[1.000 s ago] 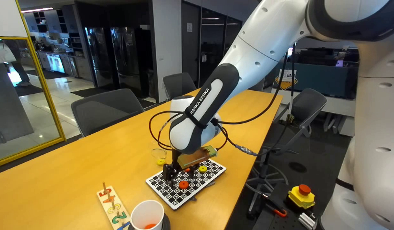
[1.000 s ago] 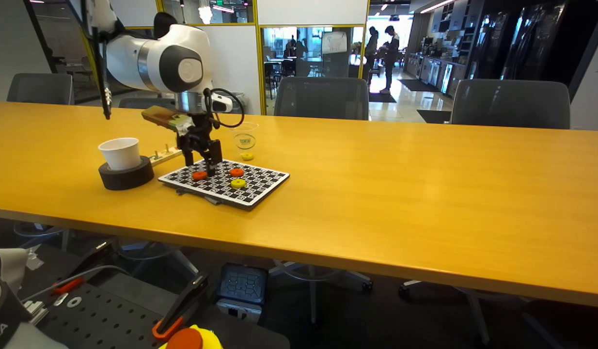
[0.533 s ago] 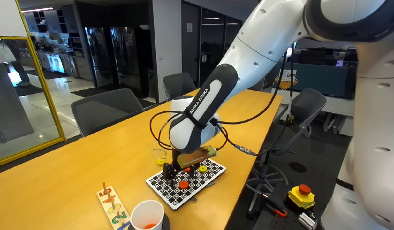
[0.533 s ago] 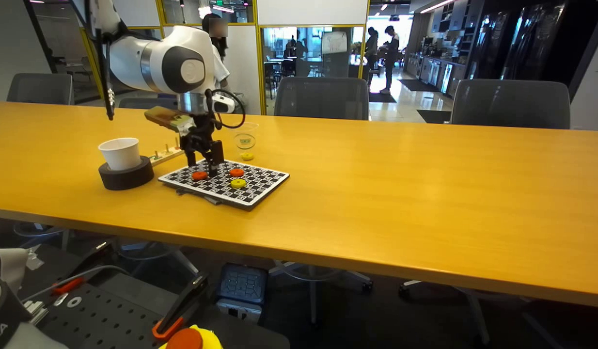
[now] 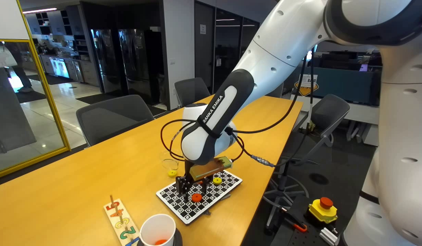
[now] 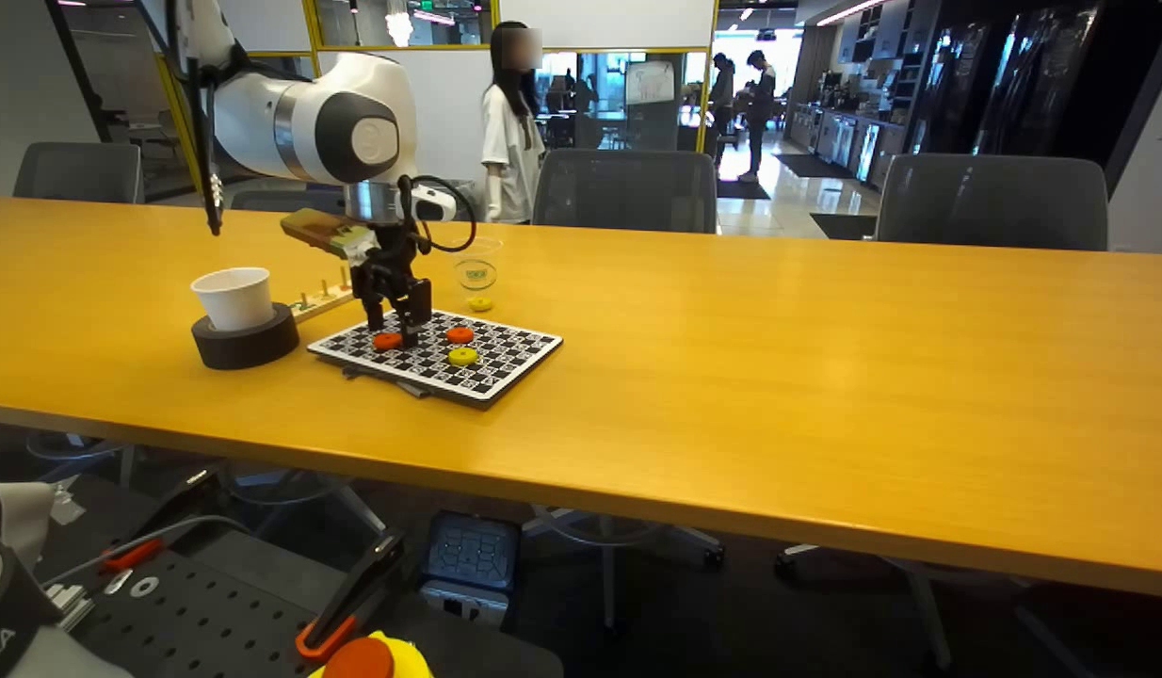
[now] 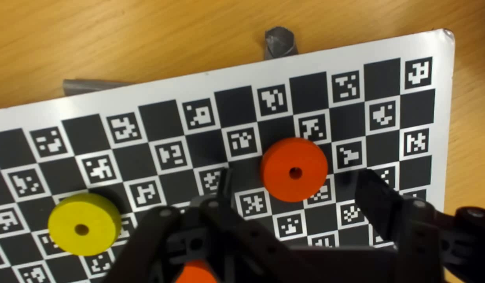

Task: Put an orange block in the white cup then put the yellow block in the clear cup, then put two orange blocks in the white cup and lastly put the yellow block in the clear cup

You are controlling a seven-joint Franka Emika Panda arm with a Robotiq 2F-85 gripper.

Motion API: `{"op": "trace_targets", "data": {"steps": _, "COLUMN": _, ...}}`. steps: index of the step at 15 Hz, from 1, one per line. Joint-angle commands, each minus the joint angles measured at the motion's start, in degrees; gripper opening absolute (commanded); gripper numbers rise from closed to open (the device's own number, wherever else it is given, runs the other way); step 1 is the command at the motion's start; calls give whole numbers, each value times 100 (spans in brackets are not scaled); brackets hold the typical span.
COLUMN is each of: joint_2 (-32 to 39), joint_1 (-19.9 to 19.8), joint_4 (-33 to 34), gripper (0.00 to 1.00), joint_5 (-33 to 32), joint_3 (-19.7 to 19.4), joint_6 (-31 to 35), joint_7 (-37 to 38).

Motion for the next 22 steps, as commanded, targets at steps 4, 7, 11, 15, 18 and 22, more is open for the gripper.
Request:
{"op": "trace_targets", "data": {"steps": 4, "joint_2": -25, "joint_1": 80, "joint_4": 118, "gripper": 27, "joint_5": -54, "joint_3": -88, "joint_6": -156, "joint_7": 151}}
{"op": "trace_targets", "data": {"steps": 7, "joint_2": -79, "joint_1": 97, "joint_4": 113, "gripper": 17, "joint_5": -72, "joint_3": -90, "joint_6": -224, "joint_7": 176}}
{"op": "trace_targets", "data": {"steps": 11, "joint_2": -432, "joint_1": 144, "joint_4": 38, "gripper": 17, "joint_5": -59, "joint_3": 21, "joint_6": -438, "joint_7": 44}}
{"op": "trace_targets", "data": {"steps": 15, "joint_2": -937, "joint_1": 343, "joint_4": -43, "gripper": 17, "joint_5": -163, "joint_3": 199, "joint_6": -662, "joint_7": 104}}
{"op": "trace_targets", "data": {"steps": 18, "joint_2": -1234, "joint_1": 524, "joint_4": 16, "gripper": 17, "joint_5": -234, "joint_3": 452, "joint_6": -909, "joint_7": 166}}
{"op": "trace_targets", "data": {"steps": 22, "joint_2": -1453, "joint_1": 779, "joint_4": 146, "gripper": 17, "joint_5": -371, "joint_3": 845, "joint_6": -1217, "joint_7": 327}}
